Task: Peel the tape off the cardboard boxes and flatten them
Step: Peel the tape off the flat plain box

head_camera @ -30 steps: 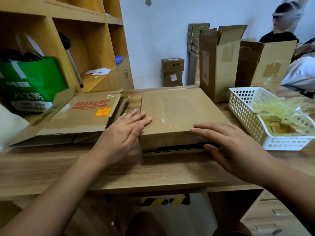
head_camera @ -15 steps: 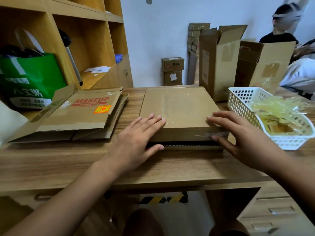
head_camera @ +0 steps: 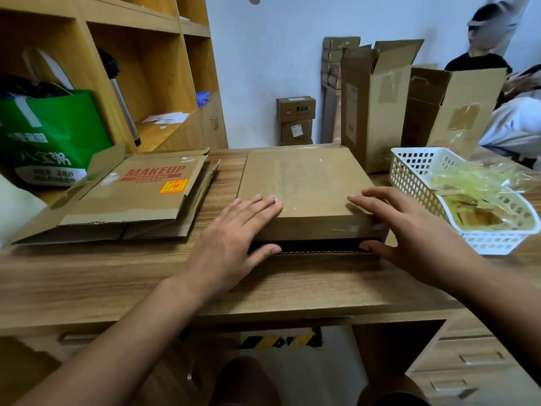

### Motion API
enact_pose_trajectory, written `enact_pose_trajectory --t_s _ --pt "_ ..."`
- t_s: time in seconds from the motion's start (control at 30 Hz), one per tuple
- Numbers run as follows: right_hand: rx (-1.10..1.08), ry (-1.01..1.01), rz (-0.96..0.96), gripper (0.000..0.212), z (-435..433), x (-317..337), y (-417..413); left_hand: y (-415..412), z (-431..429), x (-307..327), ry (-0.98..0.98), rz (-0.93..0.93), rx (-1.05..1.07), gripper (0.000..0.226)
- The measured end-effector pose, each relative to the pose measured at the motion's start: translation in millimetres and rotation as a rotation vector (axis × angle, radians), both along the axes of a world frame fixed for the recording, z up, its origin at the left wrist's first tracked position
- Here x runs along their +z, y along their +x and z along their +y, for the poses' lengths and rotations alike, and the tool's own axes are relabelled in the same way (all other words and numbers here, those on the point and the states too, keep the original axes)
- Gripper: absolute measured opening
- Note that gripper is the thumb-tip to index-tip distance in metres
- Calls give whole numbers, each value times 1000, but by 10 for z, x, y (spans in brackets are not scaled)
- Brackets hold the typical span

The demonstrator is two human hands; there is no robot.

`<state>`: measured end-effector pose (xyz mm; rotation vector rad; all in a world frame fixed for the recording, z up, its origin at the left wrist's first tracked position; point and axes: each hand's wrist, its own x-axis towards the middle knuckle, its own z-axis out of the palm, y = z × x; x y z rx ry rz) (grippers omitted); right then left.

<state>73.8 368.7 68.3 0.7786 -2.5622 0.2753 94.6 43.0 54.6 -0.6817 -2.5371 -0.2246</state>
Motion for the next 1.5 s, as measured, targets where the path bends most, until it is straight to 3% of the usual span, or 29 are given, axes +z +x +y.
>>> enact_pose_trajectory --t_s 0.1,0.23,0.5,0.9,1.17,1.5 --pt "-12 80 -3 97 -25 25 -7 9 -9 -8 -72 -46 12 86" --pt "-34 133 52 96 -86 19 -4 16 7 -41 -93 -51 47 94" --pt "13 52 95 65 -52 -11 10 20 40 -78 -74 -40 84 107" --pt "-30 69 215 69 -97 -49 11 58 62 -156 212 -40 125 134" --pt "4 44 244 59 -74 -56 30 38 50 -150 562 -267 113 155" --pt "39 11 240 60 -23 -96 14 0 4 -159 624 -456 148 153"
